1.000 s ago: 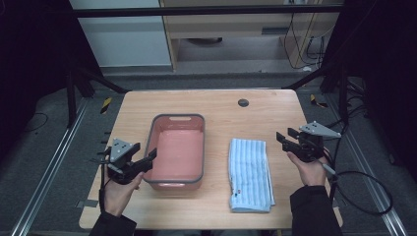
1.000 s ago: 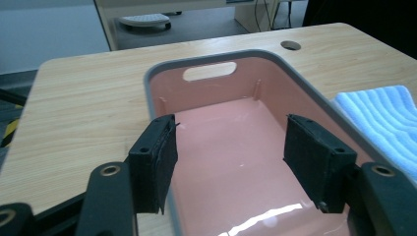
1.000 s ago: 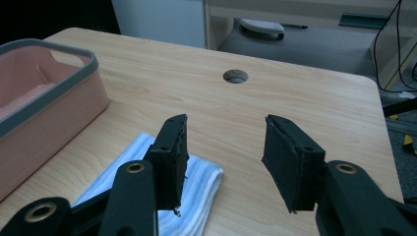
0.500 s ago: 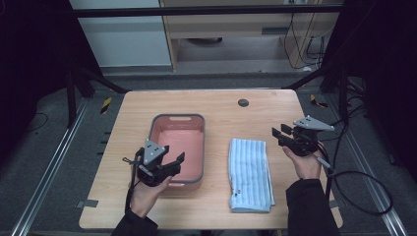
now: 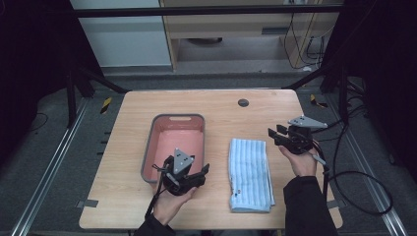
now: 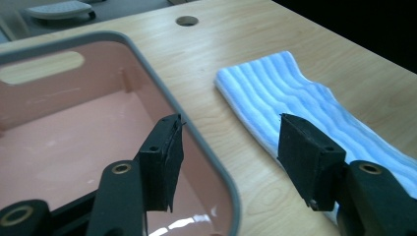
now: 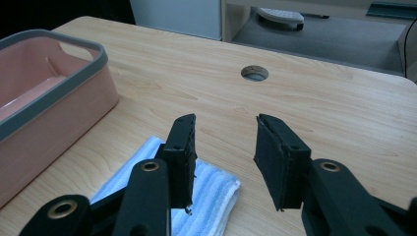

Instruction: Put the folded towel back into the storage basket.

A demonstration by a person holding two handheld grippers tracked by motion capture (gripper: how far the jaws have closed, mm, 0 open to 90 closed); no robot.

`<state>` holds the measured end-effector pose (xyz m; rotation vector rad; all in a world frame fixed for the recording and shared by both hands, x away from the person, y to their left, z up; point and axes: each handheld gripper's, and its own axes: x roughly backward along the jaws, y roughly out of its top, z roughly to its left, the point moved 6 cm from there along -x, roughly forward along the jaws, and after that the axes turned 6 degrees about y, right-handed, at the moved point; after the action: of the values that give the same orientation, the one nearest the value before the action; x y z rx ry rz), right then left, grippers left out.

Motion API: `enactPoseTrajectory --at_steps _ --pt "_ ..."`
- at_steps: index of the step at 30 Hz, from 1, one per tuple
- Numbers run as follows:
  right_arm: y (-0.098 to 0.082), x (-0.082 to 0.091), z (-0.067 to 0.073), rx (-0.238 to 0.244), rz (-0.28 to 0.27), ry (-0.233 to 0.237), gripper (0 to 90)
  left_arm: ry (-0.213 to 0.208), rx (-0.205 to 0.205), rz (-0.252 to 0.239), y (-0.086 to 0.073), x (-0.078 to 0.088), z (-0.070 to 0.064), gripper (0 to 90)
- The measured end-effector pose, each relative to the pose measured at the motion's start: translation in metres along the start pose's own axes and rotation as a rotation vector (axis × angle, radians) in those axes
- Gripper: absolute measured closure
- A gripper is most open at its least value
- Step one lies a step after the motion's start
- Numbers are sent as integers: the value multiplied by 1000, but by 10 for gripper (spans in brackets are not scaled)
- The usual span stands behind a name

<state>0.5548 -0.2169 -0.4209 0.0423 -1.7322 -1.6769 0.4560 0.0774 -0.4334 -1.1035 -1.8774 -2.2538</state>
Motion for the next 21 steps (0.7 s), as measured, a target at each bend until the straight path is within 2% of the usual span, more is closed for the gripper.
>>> enactPoseTrajectory --at_steps 1,3,5,13,16,21 --pt "0 -1 0 -2 1 1 592 -16 -4 9 -3 -3 -8 425" --pt "0 -1 -1 -3 0 -1 592 -22 -5 14 -4 -5 -11 427" --pt "-1 -4 -2 -2 4 -6 579 -29 -16 22 -6 -9 -22 433" --pt "-5 -11 -3 1 22 -9 563 -59 -39 65 -15 -18 -43 443" --pt "-8 -14 -4 1 31 -5 558 -63 -65 89 -22 -25 -54 443" --pt "-15 -19 -6 -3 42 -5 549 -79 -44 106 -27 -32 -62 440"
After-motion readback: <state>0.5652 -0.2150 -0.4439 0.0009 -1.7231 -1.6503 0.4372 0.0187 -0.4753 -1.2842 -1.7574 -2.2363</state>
